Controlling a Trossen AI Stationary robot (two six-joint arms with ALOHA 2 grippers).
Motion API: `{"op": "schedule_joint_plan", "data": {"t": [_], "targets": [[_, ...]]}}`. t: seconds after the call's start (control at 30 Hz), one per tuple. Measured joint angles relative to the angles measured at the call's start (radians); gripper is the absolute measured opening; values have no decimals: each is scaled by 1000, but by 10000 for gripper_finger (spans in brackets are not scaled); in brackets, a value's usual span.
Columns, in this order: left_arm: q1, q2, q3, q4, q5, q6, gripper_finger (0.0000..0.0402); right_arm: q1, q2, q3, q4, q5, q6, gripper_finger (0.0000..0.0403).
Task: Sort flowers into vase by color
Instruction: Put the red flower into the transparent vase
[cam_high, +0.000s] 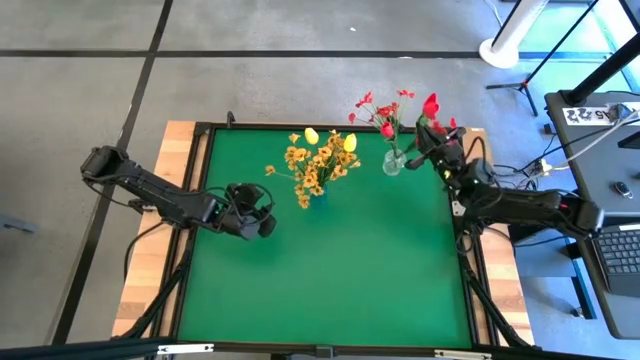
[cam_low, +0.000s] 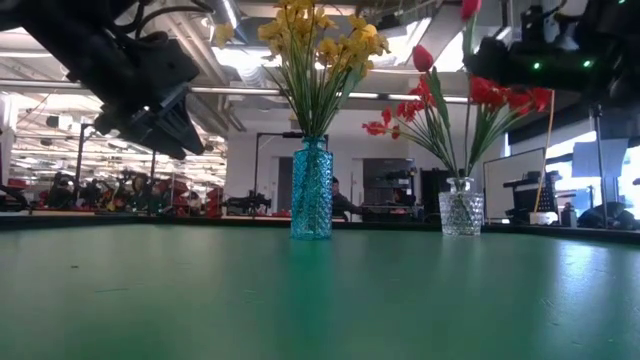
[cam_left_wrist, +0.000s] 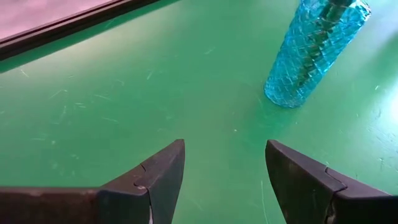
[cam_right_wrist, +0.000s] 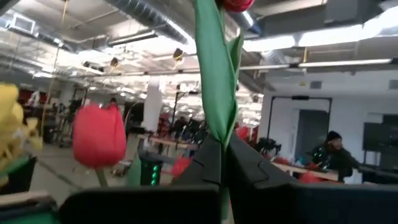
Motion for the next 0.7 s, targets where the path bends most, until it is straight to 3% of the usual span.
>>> {"op": "schedule_joint_plan", "data": {"t": [0.23,0.7], "targets": [[11,0,0,0,0,1,218,-102,83,0,-45,-114,118,2],[11,0,0,0,0,33,218,-103,160,0,-104,-112,237,45]]}}
